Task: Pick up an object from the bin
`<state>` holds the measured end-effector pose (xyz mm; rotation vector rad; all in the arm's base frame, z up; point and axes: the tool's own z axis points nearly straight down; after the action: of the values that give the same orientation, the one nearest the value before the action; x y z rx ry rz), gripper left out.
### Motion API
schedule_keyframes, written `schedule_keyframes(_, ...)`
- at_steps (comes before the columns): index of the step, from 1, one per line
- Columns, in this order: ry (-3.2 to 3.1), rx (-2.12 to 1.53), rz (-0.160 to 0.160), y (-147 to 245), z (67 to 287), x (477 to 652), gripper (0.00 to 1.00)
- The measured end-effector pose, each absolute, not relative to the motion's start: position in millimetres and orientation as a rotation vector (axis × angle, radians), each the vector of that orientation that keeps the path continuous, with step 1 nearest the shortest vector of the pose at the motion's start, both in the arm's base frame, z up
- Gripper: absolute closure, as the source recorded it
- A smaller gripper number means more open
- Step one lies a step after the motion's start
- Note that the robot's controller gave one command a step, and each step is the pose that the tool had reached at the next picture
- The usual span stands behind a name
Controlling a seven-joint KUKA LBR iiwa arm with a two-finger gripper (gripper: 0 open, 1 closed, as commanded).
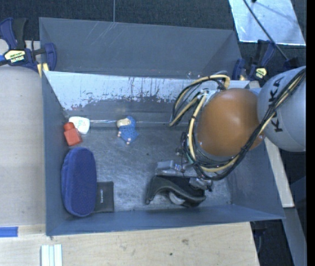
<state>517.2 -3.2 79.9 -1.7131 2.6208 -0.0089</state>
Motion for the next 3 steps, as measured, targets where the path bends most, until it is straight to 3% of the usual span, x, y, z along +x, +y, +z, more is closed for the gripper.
schedule_keyframes(1, 2.455, -1.957, -0.008, 1.9, 73.7, 541.4, 0.00)
schedule_keyframes(2, 1.791, -2.496, -0.076, 2.6, 83.7, 522.9, 0.00)
schedule_keyframes(3, 1.726, -2.560, -0.071, 0.0, 81.8, 526.7, 0.00)
